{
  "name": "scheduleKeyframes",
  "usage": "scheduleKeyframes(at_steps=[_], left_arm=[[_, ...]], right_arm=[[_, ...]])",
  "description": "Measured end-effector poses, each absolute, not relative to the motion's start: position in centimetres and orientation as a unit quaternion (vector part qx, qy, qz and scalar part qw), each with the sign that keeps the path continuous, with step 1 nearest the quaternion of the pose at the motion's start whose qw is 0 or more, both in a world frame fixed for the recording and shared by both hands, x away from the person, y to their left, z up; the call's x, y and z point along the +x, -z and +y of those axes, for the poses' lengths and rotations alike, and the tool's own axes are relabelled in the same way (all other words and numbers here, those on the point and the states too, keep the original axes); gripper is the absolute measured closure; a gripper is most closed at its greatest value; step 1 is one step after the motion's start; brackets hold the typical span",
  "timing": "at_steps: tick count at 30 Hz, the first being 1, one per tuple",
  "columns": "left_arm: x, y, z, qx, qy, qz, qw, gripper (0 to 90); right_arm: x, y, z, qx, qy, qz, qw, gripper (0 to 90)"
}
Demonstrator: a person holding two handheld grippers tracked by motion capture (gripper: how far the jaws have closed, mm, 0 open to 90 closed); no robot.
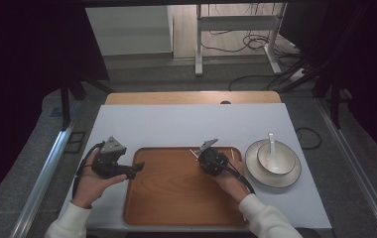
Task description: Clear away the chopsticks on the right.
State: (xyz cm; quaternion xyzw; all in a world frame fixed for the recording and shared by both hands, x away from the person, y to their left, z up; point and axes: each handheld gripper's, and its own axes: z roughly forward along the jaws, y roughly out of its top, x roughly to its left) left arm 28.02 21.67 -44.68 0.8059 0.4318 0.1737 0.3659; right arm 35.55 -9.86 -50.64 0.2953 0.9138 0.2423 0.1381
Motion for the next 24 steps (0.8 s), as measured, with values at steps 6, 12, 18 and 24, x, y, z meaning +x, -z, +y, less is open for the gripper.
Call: scheduleKeyframes(at_steps=[6, 12, 18, 24], left_arm=[[28.0, 44.7, 21.6, 0.807, -0.173, 0.430, 0.366, 15.6], [28.0, 44.8, 21.4, 0.808, -0.172, 0.429, 0.365, 15.6], [28.0, 44.8, 21.5, 0.808, -0.172, 0.429, 0.365, 15.6], [28.0, 44.7, 21.6, 0.806, -0.173, 0.431, 0.366, 15.6]], right_arm=[[36.0, 50.2, -10.5, 0.311, -0.247, 0.906, 0.146, 90.0], [35.9, 50.5, -10.1, 0.301, -0.253, 0.908, 0.148, 90.0], [36.0, 50.8, -10.0, 0.304, -0.237, 0.908, 0.164, 90.0], [36.4, 50.5, -11.0, 0.319, -0.224, 0.904, 0.172, 90.0]])
